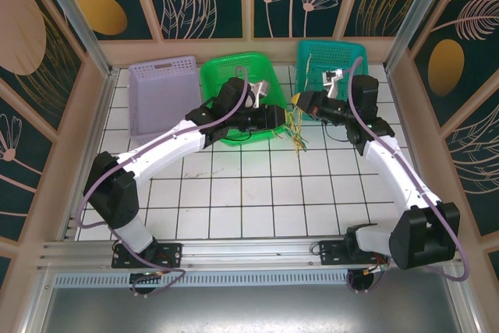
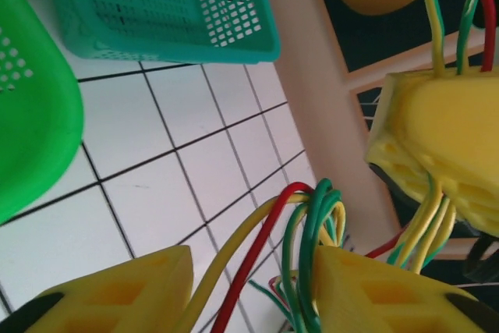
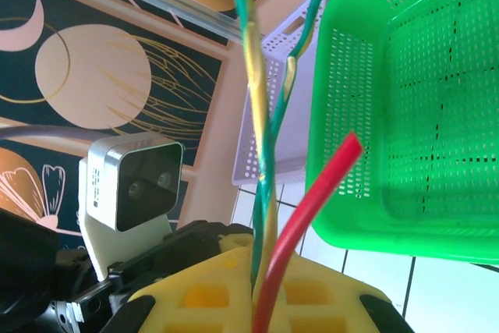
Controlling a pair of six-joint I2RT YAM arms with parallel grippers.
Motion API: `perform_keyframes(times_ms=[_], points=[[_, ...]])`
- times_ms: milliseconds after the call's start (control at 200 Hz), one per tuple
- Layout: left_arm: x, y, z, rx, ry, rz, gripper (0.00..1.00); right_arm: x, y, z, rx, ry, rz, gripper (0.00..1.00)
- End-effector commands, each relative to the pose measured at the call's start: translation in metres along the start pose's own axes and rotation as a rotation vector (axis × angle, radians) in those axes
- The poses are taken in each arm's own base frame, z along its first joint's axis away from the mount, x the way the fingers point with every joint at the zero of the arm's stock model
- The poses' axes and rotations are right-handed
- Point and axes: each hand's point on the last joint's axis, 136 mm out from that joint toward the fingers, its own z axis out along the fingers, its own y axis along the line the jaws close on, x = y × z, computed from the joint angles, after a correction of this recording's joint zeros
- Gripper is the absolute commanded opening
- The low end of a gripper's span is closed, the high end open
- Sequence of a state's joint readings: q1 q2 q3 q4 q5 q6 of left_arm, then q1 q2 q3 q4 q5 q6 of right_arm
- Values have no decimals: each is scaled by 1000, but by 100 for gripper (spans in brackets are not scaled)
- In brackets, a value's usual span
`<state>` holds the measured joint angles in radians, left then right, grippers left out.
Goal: Untangle the cables
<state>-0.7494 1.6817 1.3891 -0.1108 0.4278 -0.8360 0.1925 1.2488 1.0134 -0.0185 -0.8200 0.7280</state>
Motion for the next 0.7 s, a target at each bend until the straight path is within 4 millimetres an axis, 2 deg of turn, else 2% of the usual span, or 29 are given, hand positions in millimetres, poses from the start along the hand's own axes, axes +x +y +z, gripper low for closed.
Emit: perform_keyframes(times_ms=[0, 230, 460, 561, 636, 696], points=[[-4, -19, -8, 103, 5, -24, 53, -9, 22, -7, -69, -26, -46, 0], [5, -29, -6, 168, 56, -49, 68, -10, 19, -4, -65, -15, -25, 0], [10, -29, 0, 200, 74, -80, 64, -13, 20, -2, -76, -22, -1, 0], [11, -31, 2, 219, 69, -96, 52, -14, 20, -2, -84, -29, 10, 0], [9, -28, 3, 211, 52, -111, 30, -14, 22, -4, -93, -35, 16, 0], [4, -23, 2, 182, 17, -128, 8, -15, 22, -5, -85, -39, 19, 0]])
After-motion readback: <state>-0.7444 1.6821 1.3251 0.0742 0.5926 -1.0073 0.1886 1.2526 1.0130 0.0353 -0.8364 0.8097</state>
